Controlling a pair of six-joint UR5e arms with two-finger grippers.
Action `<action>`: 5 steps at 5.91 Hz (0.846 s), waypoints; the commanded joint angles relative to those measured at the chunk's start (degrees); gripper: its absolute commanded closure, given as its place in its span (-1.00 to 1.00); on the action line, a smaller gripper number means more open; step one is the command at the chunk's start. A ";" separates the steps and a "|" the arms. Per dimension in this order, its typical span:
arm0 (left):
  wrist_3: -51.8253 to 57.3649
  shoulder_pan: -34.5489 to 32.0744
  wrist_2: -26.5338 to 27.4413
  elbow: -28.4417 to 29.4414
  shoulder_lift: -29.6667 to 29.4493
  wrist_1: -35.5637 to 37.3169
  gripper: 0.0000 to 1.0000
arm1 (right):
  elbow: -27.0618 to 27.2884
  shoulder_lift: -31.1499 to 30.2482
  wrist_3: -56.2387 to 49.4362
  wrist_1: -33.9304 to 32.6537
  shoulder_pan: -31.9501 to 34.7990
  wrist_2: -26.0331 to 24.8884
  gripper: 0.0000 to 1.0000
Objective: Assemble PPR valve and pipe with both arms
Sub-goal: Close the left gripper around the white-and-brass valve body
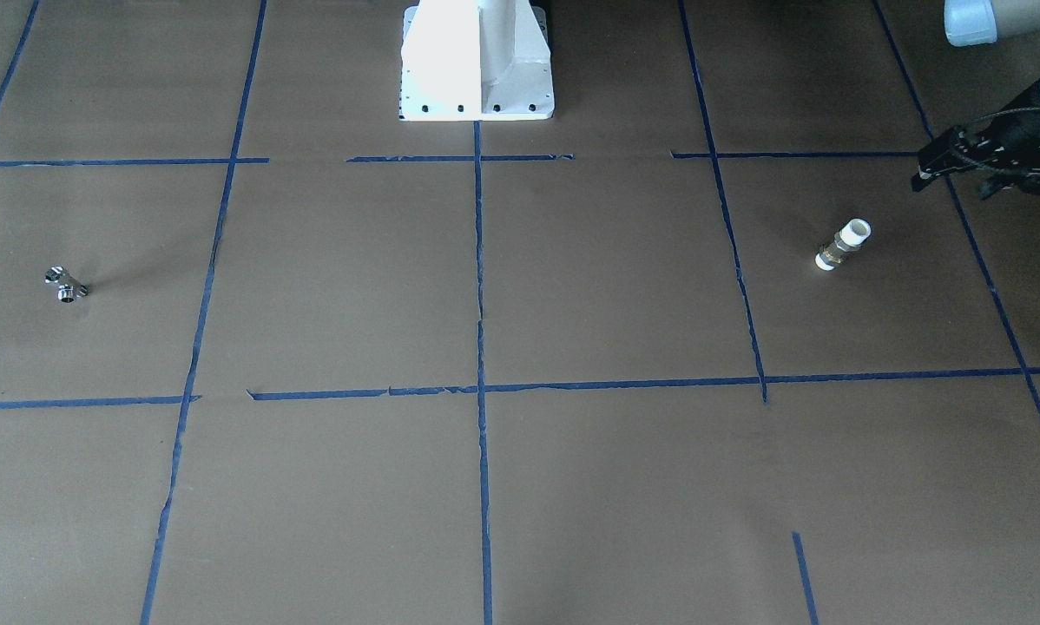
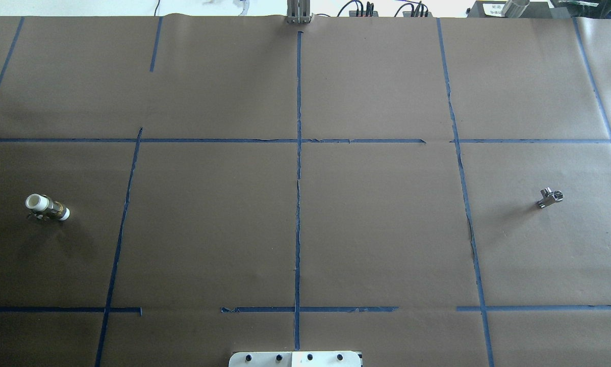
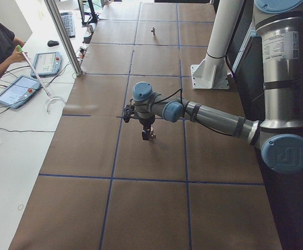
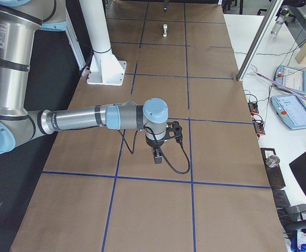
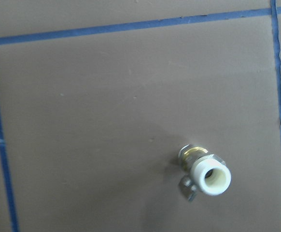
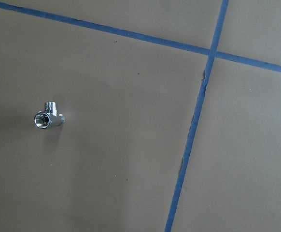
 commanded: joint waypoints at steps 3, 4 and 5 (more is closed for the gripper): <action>-12.71 11.38 8.14 3.04 -4.23 -3.28 -1.00 | -0.26 0.35 0.23 -0.11 -0.75 0.13 -1.00; -12.71 11.84 8.15 4.35 -5.44 -3.37 -1.00 | -0.35 0.35 0.23 -0.20 -0.84 0.13 -1.00; -12.62 11.84 8.06 6.02 -5.54 -5.81 -1.00 | -0.35 0.35 0.23 -0.11 -0.93 0.22 -1.00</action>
